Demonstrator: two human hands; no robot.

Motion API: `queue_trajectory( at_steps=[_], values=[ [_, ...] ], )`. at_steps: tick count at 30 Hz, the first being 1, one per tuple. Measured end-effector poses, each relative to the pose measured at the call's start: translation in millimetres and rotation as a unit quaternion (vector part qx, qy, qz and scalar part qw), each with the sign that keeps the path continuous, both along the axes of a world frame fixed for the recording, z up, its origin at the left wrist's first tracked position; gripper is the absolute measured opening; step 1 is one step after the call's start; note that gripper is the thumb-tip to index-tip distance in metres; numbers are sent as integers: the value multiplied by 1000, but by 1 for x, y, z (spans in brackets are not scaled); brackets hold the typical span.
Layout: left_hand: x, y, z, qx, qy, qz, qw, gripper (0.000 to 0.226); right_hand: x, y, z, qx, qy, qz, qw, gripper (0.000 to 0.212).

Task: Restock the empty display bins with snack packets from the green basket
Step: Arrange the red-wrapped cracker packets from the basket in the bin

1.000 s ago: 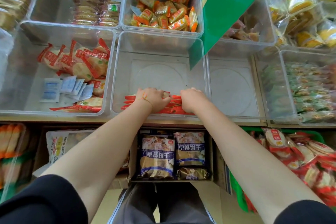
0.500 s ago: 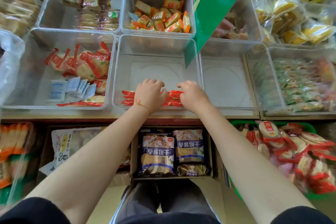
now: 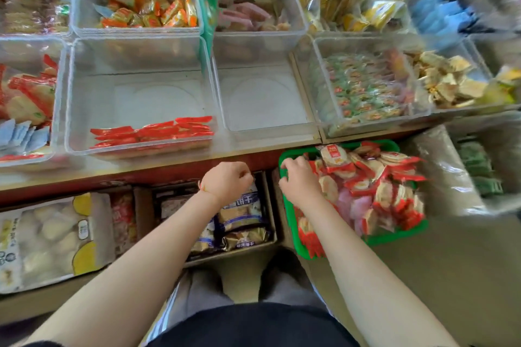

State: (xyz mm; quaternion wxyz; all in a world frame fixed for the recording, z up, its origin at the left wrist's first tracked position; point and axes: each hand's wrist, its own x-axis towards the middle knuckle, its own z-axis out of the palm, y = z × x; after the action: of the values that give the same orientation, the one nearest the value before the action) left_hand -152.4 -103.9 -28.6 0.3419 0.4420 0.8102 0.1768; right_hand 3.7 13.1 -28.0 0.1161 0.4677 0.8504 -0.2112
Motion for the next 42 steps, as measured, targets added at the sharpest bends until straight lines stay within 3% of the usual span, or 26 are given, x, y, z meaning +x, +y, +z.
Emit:
queue_trajectory(
  at_steps=[4,6,11,15,17,19,24,26,28,30,32,33,35,37,39,42],
  values=[
    [53,42,-11,-65,-33,5,997,25,54,41,-21,-8,-111,54,992,68],
    [84,64,-18,-86,-71,41,993,27,80,59,-32,-23,-84,65,994,81],
    [152,97,-29,-147,-138,131,971,38,128,87,-43,-54,-11,96,994,86],
    [182,101,-33,-155,-177,183,955,45,145,94,-49,-121,-37,150,981,98],
    [188,99,-36,-149,-171,217,949,44,151,96,-49,-125,-31,177,976,94],
    [192,98,-35,-134,-157,257,944,44,156,98,-51,-116,34,163,979,78],
    [190,111,-14,-44,-169,306,936,42,164,113,-38,-139,218,-16,966,53],
    [185,117,-1,-38,-196,298,934,34,167,121,-24,-185,277,-145,932,35],
    [179,123,13,-31,-226,317,920,28,166,134,-14,-245,324,-278,871,14],
    [174,125,26,-8,-261,353,899,22,161,152,-10,-353,371,-408,756,8],
    [171,125,35,25,-296,371,880,21,156,165,-6,-470,414,-492,605,6],
    [169,125,36,40,-313,369,874,23,154,169,-3,-502,418,-509,560,9],
    [166,127,38,54,-306,341,887,32,150,170,0,-532,414,-510,535,12],
    [164,128,37,46,-225,302,925,34,148,166,2,-551,412,-497,529,13],
    [162,130,35,54,-150,286,945,23,148,160,0,-571,409,-493,513,20],
    [157,130,38,76,-102,291,948,7,147,152,-1,-592,414,-488,490,23]
  ],
)
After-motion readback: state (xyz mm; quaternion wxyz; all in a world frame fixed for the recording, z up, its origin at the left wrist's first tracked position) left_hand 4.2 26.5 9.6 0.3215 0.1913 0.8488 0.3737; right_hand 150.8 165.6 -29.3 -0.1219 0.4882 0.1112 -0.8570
